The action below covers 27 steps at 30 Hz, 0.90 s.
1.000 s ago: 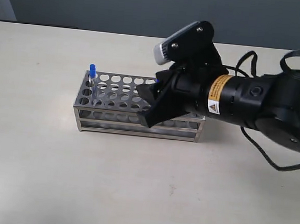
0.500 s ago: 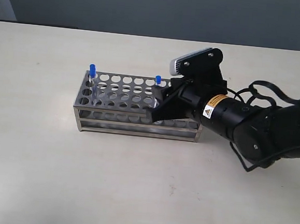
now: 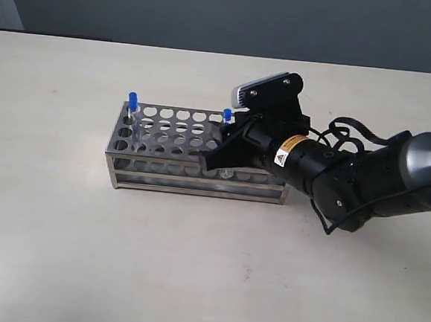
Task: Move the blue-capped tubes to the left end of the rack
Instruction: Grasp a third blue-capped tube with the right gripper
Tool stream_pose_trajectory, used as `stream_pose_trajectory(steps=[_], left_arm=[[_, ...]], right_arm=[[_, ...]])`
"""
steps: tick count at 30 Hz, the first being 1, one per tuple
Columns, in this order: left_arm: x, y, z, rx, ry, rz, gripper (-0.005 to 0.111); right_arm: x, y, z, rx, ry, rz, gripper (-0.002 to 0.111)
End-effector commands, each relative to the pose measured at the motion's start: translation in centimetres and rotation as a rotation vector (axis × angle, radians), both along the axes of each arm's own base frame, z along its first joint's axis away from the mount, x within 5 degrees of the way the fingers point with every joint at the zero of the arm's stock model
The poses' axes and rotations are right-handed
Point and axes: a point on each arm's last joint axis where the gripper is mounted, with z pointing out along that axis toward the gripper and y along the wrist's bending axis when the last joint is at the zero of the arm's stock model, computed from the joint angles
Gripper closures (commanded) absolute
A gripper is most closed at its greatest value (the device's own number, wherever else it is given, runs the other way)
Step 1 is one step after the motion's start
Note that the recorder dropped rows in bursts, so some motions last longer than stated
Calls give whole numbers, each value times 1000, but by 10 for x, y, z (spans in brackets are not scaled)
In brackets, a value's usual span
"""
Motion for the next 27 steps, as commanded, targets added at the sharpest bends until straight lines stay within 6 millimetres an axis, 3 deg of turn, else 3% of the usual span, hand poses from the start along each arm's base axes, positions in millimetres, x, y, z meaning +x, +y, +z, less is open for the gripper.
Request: stream_pose_trajectory(steps=[1, 10, 13, 17, 23, 27], left_arm=[[0, 0, 0, -3, -13, -5, 106], [0, 0, 0, -3, -13, -5, 106], [0, 0, 0, -3, -13, -5, 106], [0, 0, 0, -3, -13, -5, 106], [0, 0, 0, -3, -13, -5, 106], [0, 0, 0, -3, -13, -5, 106]], right_arm=[[4, 1, -5, -35, 45, -2, 61], [1, -1, -11, -72, 101, -2, 63], [1, -1, -9, -61, 106, -8, 77], [1, -1, -9, -62, 108, -8, 109], [1, 0, -9, -60, 113, -9, 108], [-1, -2, 5, -51, 105, -9, 108]])
